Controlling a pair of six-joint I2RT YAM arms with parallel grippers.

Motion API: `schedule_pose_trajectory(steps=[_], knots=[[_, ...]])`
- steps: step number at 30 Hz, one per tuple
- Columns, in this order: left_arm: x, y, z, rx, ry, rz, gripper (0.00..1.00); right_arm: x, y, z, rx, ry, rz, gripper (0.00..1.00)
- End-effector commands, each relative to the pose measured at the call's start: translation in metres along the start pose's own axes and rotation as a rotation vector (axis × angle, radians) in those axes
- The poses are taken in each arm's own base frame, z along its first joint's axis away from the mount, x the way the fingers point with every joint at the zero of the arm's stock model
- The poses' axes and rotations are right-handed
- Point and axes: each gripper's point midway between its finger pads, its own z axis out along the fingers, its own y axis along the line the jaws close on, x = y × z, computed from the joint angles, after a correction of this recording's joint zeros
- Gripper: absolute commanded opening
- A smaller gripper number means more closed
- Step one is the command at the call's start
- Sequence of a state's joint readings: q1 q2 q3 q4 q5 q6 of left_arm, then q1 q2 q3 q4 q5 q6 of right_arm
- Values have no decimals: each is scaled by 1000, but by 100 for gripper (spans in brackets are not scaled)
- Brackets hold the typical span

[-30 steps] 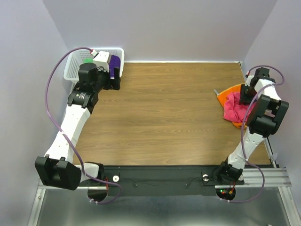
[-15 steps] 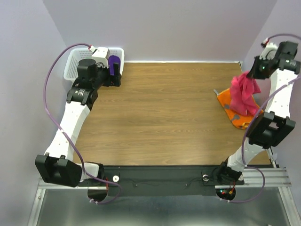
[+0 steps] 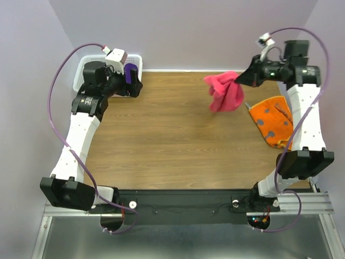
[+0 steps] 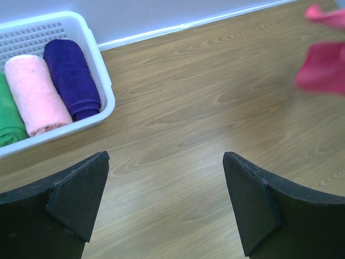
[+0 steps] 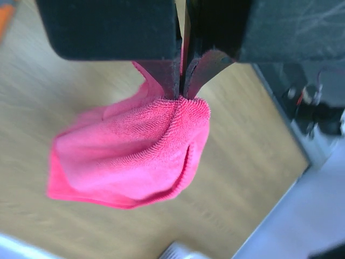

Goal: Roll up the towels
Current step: Move the towel to the center of the board

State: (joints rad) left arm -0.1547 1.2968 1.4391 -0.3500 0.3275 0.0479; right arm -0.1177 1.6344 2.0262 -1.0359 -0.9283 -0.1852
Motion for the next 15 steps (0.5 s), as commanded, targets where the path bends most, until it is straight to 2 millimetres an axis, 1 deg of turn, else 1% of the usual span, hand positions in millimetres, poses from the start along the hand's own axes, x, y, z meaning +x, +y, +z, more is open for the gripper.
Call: schedule_pose_trajectory(steps=[1,2,3,4,5,6,7,8,9,10,11,12,14,15], knots=[[-13,-17,-18,88,-51,67,99,43,51,45,-202,96,-66,1],[-9,-19,-18,105,-42,74,99,63,47,57,-195,146,-72,2],[-1,-20,-18,113,-26,90,99,87,55,77,-226,200,-110,2],[5,-21,-18,125,-14,97,99,126,41,94,-194,291,-79,1],[15,-21,-17,132,8,100,99,143,38,103,-186,325,-86,1],[18,-21,-19,137,9,122,99,149,40,116,-197,324,-112,1],[22,-22,-20,142,15,130,99,165,34,124,-198,349,-83,0],[31,-22,-21,157,27,145,99,162,29,132,-189,324,-83,1],[36,-23,-20,163,36,142,99,163,26,136,-191,327,-80,1],[41,-24,-21,171,43,154,99,161,27,141,-208,325,-80,1],[51,-24,-19,179,66,150,99,163,30,143,-225,332,-68,1],[56,-24,-18,187,79,154,99,166,33,145,-241,341,-61,1],[66,-23,-14,201,103,157,99,180,53,150,-296,377,-68,1],[72,-22,-12,199,118,143,99,204,72,152,-342,429,-89,1]])
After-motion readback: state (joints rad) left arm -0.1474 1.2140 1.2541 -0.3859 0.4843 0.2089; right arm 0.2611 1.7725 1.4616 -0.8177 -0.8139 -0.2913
